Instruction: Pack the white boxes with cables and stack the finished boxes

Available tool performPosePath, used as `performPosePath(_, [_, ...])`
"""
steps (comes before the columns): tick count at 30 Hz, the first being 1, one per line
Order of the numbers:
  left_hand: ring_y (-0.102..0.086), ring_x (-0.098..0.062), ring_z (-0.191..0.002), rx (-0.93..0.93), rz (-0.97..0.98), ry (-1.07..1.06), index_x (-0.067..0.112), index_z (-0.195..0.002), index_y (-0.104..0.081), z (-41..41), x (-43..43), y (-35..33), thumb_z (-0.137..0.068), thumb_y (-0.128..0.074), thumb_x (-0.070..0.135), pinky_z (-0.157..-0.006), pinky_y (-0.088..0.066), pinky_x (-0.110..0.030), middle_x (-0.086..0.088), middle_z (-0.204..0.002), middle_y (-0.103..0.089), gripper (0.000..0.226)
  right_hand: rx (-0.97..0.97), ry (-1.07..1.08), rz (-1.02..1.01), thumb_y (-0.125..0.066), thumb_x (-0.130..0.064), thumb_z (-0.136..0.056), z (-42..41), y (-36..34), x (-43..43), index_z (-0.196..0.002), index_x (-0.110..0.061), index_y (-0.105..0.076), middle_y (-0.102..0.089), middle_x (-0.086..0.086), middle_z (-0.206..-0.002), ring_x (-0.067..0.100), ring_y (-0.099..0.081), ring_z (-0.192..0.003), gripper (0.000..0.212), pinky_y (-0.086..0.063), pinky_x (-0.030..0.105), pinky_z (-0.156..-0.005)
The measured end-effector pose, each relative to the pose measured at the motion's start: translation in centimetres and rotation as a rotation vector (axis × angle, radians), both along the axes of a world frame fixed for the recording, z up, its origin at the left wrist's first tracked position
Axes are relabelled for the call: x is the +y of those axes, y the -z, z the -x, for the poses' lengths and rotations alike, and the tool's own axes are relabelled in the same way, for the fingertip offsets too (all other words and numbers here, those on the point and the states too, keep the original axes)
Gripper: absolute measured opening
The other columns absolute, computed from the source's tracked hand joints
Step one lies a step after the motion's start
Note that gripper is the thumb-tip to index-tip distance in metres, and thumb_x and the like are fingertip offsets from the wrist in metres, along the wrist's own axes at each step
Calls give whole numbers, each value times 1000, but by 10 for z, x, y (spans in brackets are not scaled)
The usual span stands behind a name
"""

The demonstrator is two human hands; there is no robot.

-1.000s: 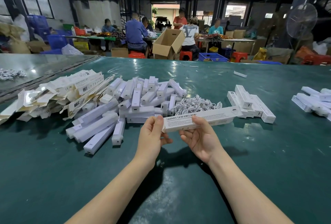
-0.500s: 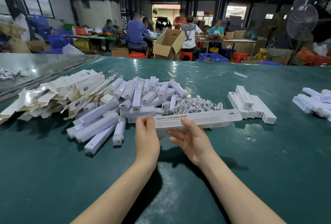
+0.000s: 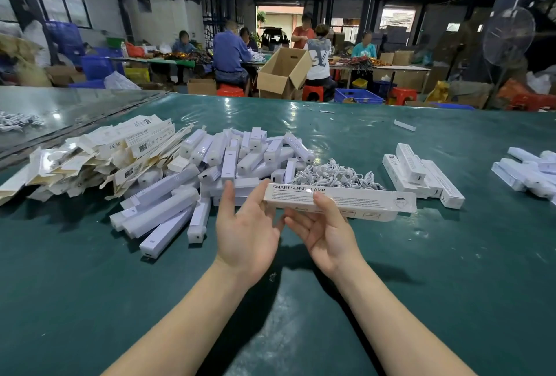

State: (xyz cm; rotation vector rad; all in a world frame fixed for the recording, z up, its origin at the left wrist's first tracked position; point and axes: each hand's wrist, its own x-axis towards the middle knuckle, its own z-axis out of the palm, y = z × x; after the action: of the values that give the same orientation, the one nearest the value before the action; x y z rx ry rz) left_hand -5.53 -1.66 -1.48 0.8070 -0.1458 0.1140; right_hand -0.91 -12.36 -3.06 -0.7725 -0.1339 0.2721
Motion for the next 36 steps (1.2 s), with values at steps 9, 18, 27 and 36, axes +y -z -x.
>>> performPosePath(9, [-49,-15,-114,-69,-113,-100,6,-128,-48,3,-9,-2,-72,-33,55,-102,-30,-31,-5,-116,-59,77,79,-46,-103,-59,-20,-65,1,-1,2,-91,-2,-60,-71,16,-73,23,-69,-62,31,-57,26,-56])
performPosePath(18, [-53,-10,-119,-110,-319,-238,14,-130,-46,2,-10,1,-82,-36,51,-103,-37,-22,-3,-124,-62,61,82,-57,-133,-62,-20,-64,9,-3,11,-95,-2,-60,-71,18,-77,25,-70,-65,36,-56,27,-56])
performPosePath(27, [-44,6,-122,-46,-521,-54,28,-133,-40,5,-11,9,-82,-25,54,-108,-28,-19,9,-134,-49,59,141,17,-116,-48,-17,-89,1,0,0,-90,-6,-58,-70,14,-69,21,-67,-56,16,-55,25,-52])
performPosePath(36, [-27,-1,-135,2,-480,11,33,-143,-21,10,-19,7,-76,-29,56,-113,-18,-30,14,-148,-32,71,53,82,18,-43,-20,-90,-3,-4,-10,-87,-9,-57,-66,6,-66,15,-59,-49,18,-49,21,-44])
